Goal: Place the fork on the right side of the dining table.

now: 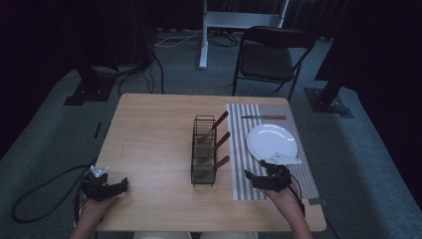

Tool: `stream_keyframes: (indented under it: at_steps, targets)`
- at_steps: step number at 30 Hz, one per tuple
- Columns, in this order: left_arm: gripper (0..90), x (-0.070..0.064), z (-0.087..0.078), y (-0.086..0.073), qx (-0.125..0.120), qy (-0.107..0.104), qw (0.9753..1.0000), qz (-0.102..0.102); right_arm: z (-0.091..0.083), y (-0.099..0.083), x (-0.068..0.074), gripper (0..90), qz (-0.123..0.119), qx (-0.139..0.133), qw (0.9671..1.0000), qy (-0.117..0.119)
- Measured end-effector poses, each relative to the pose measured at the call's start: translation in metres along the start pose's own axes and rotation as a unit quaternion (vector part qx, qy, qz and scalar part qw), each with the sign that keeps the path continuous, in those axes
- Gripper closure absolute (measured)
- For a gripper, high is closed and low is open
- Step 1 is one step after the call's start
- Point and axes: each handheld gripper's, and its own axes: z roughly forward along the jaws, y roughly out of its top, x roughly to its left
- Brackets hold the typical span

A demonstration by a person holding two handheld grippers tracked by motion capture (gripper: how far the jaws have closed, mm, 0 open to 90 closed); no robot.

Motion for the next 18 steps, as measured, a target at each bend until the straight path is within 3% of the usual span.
stream_keyframes:
  at_steps: [18]
  targets:
    - [0.2, 0.0, 0.0, 0.0, -0.001, 0.0, 1.0, 0.0, 0.008, 0.044, 0.002, 29.8, -0.015, -0.022, 0.9994, 0.023]
